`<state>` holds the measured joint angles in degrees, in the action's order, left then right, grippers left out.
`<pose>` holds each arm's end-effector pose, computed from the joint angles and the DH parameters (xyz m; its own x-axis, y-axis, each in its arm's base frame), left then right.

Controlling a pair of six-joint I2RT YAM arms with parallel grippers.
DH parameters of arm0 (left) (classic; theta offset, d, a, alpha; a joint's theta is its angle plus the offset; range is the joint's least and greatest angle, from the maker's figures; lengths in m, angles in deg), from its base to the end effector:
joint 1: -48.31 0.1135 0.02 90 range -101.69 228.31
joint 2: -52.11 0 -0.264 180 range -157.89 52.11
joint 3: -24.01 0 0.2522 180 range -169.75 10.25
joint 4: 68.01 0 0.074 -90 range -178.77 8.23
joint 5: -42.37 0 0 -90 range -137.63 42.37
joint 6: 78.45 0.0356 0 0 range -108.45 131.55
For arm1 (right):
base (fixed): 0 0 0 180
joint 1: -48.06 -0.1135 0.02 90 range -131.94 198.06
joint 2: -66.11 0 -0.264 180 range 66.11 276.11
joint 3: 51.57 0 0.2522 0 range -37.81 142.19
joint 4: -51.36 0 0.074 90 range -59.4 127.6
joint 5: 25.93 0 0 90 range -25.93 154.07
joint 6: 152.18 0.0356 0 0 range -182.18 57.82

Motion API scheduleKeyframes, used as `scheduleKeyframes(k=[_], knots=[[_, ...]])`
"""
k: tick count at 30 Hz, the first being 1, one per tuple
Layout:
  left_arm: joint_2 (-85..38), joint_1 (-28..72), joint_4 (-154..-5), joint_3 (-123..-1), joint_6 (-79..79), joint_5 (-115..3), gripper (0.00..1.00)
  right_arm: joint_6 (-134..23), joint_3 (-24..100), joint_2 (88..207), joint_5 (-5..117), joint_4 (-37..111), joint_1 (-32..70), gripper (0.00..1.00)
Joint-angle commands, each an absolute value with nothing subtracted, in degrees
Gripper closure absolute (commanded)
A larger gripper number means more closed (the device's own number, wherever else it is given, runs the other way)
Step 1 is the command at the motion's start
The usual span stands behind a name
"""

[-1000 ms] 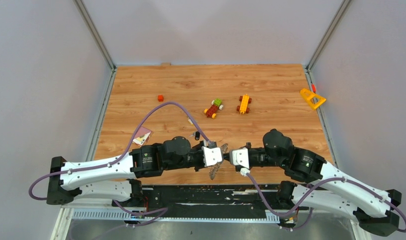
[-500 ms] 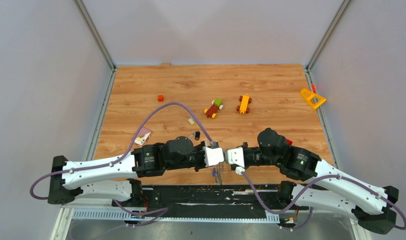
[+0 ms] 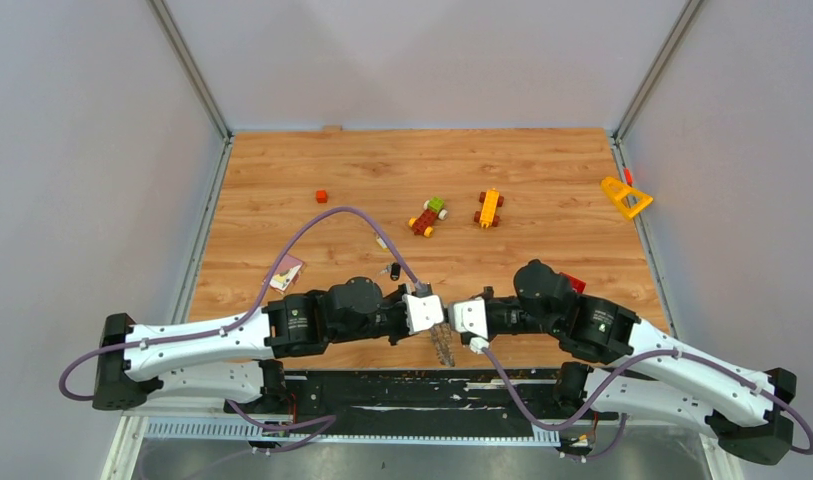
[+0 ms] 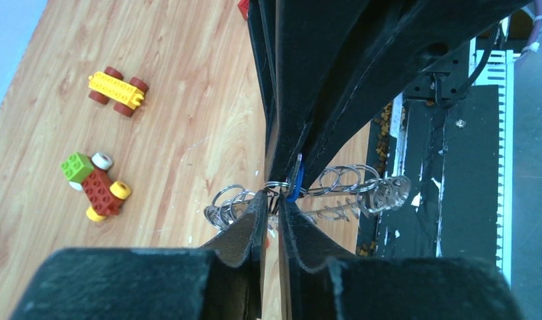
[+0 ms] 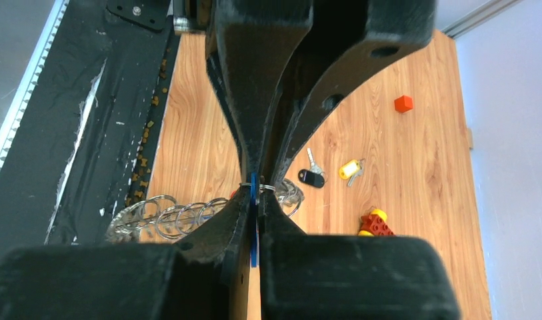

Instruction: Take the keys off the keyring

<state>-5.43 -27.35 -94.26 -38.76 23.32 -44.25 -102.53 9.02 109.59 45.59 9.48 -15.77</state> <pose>0.0594 -0.2240 0.3200 0.1075 0.4015 -0.9095 0.9516 0.2234 0.2111 0.0637 0.1551 0.3242 0.4925 -0.3902 -0.7780 -0.8651 -0.1215 -0.4867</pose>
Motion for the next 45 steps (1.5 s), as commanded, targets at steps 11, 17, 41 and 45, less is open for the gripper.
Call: scheduleKeyframes(k=[11, 17, 41, 45], knots=[[0.8, -27.0, -79.0, -30.5, 16.5, -41.3, 0.67, -101.6, 8.1, 105.9, 48.4, 19.3, -16.8, 1.00], [5.4, -27.0, -72.8, -25.8, 14.4, -38.8, 0.62, -101.1, 7.6, 104.8, 49.1, 19.9, -16.9, 1.00], [7.1, -27.0, -32.1, -6.7, 9.2, -45.4, 0.63, -94.7, 7.0, 105.5, 51.8, 24.2, -16.8, 1.00], [6.9, -27.0, -29.4, -5.7, 10.1, -46.0, 0.64, -93.4, 7.5, 106.4, 53.7, 24.1, -16.9, 1.00]])
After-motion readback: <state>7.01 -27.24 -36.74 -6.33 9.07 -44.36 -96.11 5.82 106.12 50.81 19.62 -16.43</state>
